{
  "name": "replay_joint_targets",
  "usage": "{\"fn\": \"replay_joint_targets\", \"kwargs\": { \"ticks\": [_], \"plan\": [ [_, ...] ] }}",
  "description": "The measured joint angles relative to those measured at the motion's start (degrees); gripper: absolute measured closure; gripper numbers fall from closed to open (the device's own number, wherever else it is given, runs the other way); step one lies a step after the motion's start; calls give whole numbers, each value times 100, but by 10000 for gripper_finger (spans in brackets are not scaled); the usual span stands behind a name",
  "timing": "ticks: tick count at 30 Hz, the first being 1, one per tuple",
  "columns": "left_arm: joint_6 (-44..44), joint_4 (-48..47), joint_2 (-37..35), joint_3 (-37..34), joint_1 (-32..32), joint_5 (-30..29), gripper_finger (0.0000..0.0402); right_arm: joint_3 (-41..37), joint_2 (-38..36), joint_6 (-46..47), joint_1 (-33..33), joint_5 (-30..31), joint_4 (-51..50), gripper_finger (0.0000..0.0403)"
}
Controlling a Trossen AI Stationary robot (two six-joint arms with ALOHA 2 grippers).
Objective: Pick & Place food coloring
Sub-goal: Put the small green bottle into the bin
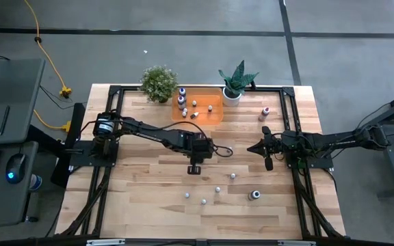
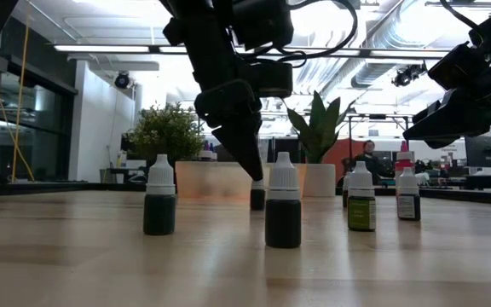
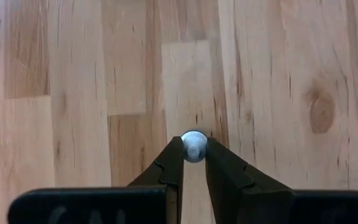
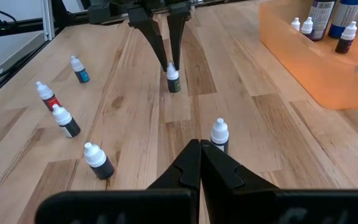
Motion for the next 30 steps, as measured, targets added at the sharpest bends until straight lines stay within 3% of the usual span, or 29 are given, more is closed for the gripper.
{"fn": "replay_joint_targets", "kwargs": {
  "ticks": [16,30],
  "plan": [
    [215,-1176,9,1266,4,29,362,0,1,0,1,1,-2,402],
    [1754,-3076,-110,2985,-9,414,362,0,-1,0,1,0,-1,402]
  ]
}}
